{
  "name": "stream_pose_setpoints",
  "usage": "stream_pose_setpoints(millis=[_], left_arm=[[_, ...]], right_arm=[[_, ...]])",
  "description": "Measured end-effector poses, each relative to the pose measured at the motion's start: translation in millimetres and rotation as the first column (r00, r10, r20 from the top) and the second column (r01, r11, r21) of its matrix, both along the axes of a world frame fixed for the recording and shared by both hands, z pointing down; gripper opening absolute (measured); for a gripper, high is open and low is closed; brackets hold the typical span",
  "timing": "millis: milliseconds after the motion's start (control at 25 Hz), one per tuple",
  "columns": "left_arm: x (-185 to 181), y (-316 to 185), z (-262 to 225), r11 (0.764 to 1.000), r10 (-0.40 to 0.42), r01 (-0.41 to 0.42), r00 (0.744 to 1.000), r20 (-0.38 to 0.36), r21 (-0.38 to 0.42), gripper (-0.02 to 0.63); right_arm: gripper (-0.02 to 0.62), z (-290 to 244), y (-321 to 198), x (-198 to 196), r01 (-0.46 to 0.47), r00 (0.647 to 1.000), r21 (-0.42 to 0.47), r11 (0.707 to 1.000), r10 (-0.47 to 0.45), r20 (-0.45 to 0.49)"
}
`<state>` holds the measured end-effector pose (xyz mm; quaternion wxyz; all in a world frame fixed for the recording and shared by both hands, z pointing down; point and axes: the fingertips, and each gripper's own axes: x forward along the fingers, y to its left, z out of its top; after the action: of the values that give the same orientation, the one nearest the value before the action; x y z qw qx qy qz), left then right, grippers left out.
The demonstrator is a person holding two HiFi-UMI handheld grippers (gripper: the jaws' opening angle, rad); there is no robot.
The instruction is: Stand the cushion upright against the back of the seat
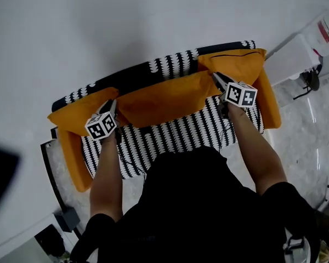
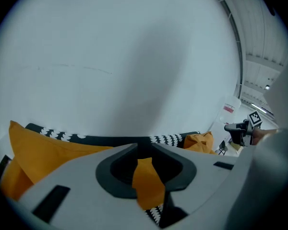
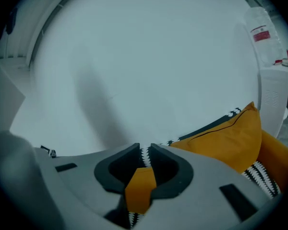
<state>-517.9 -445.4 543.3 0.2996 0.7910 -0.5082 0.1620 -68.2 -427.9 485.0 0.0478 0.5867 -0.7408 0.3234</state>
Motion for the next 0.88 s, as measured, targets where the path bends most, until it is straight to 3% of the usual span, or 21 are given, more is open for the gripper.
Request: stream_pose_setpoints(millis=[160,280,360,560,680,880], left_arm=[[34.4,26.4,-32.7,0.997,0.047,-0.046,0.999,-0.024,0.058,0.047],[54.8,40.9,-51.3,0.997,0.052,-0.048,0.997,-0.050,0.067,0.029],[76.3,50.8,-66.0,0.992,0.103,-0.095,0.991,-0.089,0.084,0.021],[131.5,78.6,-98.7,0.953,0.284,-0.270,0.954,-0.095,0.137,0.017],[147.3,96.2,-112.6,0.940,0.326,-0.309,0.938,-0.115,0.148,0.017],[172.3,133.6,-134.5,0.919,0.377,-0.352,0.916,-0.135,0.178,0.017]], right_arm=[[0.055,-33.2,48.0,-19.0,0.023,0.993,0.088,0.996,-0.033,0.115],[0.044,-48.3,80.9,-32.7,0.058,0.988,0.105,0.993,-0.072,0.136],[0.038,-57.9,97.4,-49.0,0.119,0.980,0.111,0.987,-0.134,0.146],[0.035,-91.4,114.1,-86.1,0.246,0.943,0.223,0.943,-0.286,0.168],[0.035,-107.5,119.5,-97.5,0.279,0.931,0.273,0.921,-0.329,0.158],[0.037,-125.9,139.0,-104.6,0.291,0.892,0.315,0.903,-0.375,0.252]])
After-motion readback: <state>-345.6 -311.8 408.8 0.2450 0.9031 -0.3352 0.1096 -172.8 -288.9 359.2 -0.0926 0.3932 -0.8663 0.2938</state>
